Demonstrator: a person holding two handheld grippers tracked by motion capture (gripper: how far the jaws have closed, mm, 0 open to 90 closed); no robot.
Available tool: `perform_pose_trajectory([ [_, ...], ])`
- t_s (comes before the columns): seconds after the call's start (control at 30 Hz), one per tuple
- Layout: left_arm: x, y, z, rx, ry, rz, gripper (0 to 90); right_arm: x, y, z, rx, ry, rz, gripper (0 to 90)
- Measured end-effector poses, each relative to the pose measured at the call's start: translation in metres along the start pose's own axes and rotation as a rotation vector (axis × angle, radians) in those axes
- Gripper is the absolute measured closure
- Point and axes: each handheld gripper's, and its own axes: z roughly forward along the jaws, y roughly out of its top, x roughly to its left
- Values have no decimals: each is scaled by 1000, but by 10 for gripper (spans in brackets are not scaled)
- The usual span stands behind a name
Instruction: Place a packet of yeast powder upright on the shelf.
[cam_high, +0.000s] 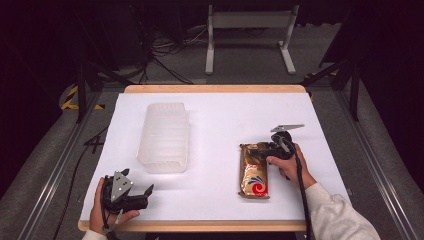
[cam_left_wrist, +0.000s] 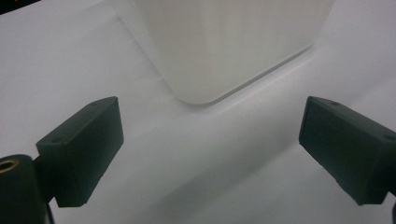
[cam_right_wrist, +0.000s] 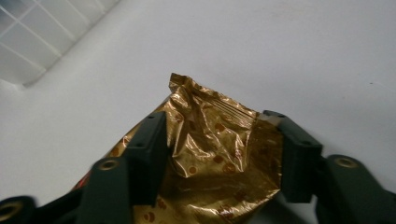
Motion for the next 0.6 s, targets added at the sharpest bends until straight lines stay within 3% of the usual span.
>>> perform_pose_trajectory([
  [0.1,-1,0,0,0,-5,0,75,-2,0,2,-1,-1,15,545],
  [0.2,-1,0,0,3,-3,7,74,-7,-1,2,-5,-8,49,704],
  [0.37,-1,0,1,6,3,9,74,-11,-3,-1,-18,2,48,874],
  [0.6,-1,-1,-2,-12,-10,9,67,-11,-2,-13,-50,23,19,892],
])
